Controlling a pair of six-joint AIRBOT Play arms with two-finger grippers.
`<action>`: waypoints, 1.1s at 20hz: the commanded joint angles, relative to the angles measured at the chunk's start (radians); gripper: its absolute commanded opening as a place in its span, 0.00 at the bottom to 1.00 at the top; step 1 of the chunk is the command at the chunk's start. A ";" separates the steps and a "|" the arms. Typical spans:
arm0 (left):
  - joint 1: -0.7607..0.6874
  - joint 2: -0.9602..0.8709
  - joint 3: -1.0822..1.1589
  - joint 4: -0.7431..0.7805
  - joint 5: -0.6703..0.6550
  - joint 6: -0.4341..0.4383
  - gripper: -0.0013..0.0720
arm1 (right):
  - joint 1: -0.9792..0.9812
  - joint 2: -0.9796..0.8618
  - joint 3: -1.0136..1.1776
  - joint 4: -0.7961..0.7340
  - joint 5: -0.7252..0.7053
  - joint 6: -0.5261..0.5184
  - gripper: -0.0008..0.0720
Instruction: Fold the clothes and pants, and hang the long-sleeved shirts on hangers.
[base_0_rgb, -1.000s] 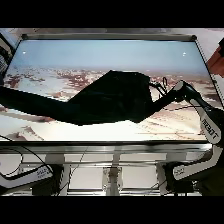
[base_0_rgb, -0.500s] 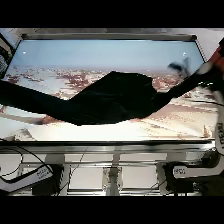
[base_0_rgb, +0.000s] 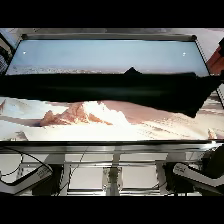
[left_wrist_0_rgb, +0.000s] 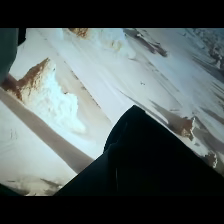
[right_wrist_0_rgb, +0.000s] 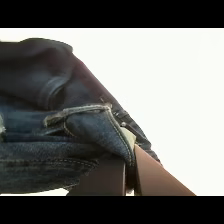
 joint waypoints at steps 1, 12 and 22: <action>0.022 -0.030 -0.046 -0.073 -0.094 -0.009 0.04 | -0.037 0.002 -0.105 0.030 0.063 0.027 0.03; -0.039 -0.210 -0.201 -0.670 0.176 0.035 0.04 | -0.021 -0.264 -0.066 0.442 -0.083 0.153 0.03; -0.035 -0.138 0.075 -0.611 0.222 0.212 0.04 | -0.055 -0.218 0.393 0.296 -0.116 0.168 0.03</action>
